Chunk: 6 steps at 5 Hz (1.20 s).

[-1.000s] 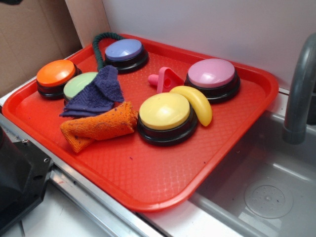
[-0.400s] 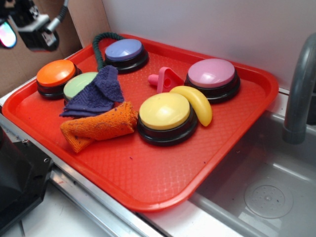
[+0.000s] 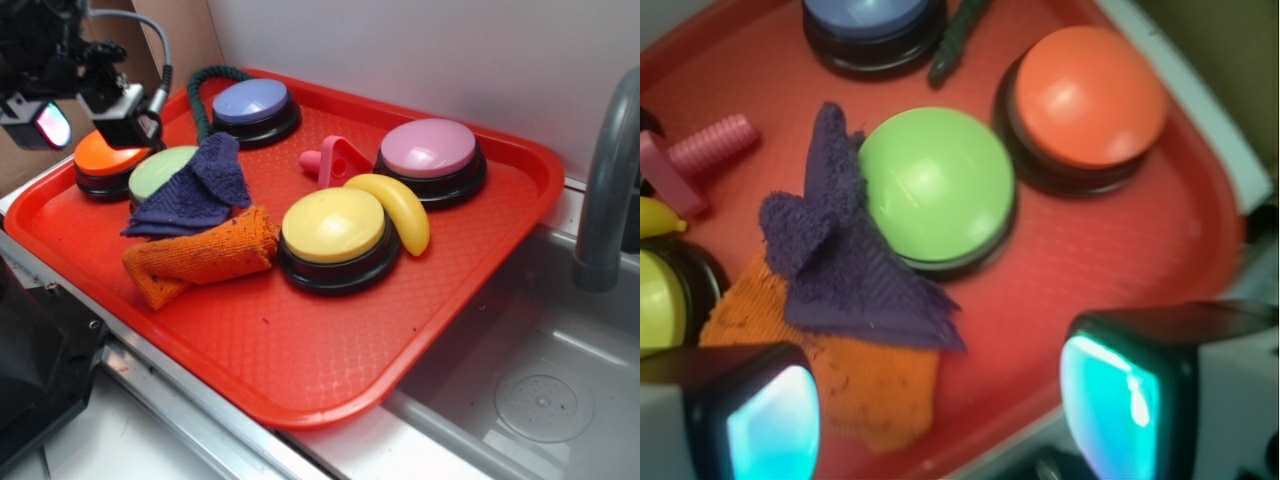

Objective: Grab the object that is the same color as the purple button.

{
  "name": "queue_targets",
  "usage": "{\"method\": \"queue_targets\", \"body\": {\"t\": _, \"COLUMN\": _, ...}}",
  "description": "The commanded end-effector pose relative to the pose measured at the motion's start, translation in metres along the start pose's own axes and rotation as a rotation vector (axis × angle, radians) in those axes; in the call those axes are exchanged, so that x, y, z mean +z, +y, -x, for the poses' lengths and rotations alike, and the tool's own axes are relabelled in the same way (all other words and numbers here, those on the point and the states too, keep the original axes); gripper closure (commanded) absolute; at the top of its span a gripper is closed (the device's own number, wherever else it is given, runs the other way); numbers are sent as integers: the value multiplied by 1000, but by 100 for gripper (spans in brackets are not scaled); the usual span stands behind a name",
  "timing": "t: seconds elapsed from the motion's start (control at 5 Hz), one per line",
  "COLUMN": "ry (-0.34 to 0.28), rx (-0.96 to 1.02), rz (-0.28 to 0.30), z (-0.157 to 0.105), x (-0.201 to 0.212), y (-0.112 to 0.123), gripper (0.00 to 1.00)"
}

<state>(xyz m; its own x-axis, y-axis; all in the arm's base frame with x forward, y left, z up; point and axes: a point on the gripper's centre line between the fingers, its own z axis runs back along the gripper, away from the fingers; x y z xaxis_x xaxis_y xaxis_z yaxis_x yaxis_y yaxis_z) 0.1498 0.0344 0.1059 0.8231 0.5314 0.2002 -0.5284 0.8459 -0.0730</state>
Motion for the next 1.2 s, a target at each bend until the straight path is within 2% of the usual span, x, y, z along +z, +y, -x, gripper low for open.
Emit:
{"method": "queue_targets", "body": {"t": 0.0, "ry": -62, "rx": 13, "rz": -6, "z": -10, "x": -40, "y": 0, "gripper": 0}}
{"method": "queue_targets", "body": {"t": 0.2, "ry": -71, "rx": 10, "rz": 2, "z": -6, "x": -58, "y": -5, "gripper": 0}}
{"method": "queue_targets", "body": {"t": 0.4, "ry": -40, "rx": 56, "rz": 74, "z": -3, "x": -65, "y": -8, "gripper": 0}}
{"method": "queue_targets", "body": {"t": 0.6, "ry": -2, "rx": 56, "rz": 120, "z": 0, "x": -72, "y": -11, "gripper": 0}}
{"method": "queue_targets", "body": {"t": 0.8, "ry": -8, "rx": 47, "rz": 181, "z": 4, "x": -71, "y": -18, "gripper": 10}}
{"method": "queue_targets", "body": {"t": 1.0, "ry": -13, "rx": 26, "rz": 205, "z": 3, "x": -72, "y": -19, "gripper": 100}}
